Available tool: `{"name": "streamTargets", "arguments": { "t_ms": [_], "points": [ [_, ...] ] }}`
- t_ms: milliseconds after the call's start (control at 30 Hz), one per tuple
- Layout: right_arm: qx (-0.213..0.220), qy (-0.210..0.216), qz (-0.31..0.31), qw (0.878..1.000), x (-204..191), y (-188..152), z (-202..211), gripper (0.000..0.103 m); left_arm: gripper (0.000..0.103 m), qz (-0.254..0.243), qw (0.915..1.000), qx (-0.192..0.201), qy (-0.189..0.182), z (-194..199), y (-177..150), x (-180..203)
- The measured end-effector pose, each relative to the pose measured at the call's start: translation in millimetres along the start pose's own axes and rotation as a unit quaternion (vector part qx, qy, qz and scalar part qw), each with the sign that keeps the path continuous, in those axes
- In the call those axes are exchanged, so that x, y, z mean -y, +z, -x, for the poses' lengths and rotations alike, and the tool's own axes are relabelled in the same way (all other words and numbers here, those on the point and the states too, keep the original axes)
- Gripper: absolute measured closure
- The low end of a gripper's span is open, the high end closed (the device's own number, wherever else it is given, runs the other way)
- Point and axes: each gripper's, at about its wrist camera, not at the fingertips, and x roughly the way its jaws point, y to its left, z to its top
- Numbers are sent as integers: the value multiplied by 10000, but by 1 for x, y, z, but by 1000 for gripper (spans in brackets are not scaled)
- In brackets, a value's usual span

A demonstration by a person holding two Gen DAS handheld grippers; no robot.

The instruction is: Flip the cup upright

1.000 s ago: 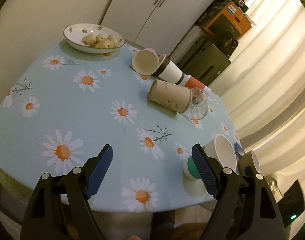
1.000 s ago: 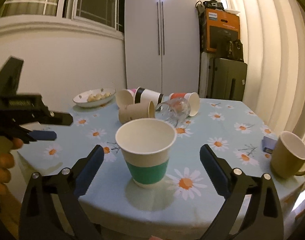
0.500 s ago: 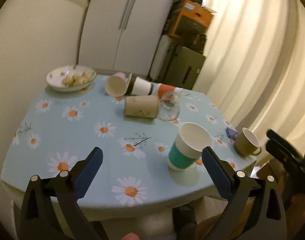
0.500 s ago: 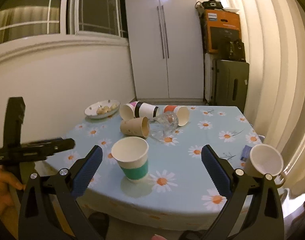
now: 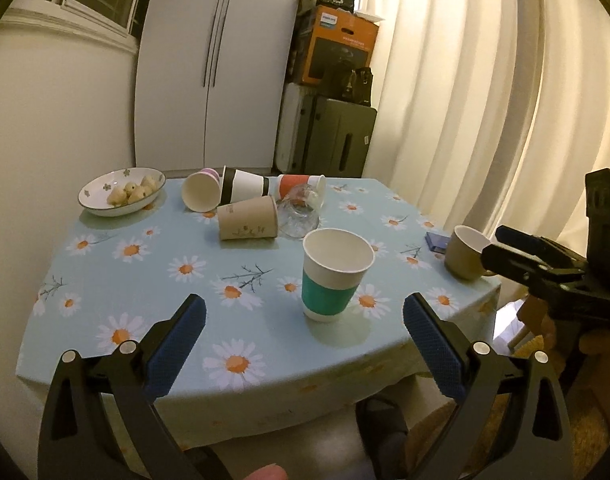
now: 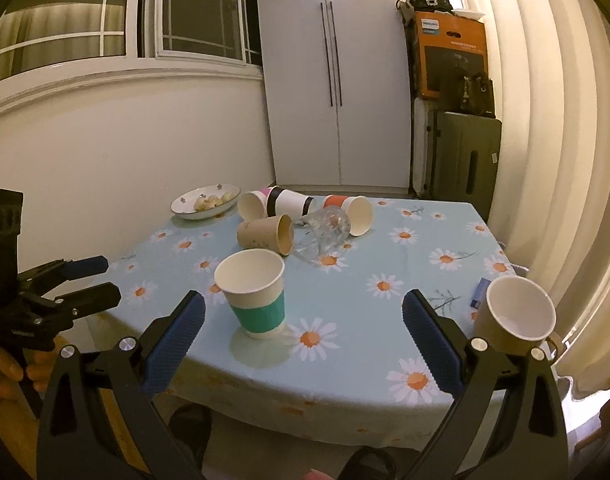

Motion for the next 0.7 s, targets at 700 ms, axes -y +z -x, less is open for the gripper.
{"name": "streamTargets", "arguments": {
  "t_ms": [700],
  "points": [
    [-149,-168,148,9996,-11,-5,-8,5,7,-50,9999,-136,61,-5,-4,4]
  ]
}}
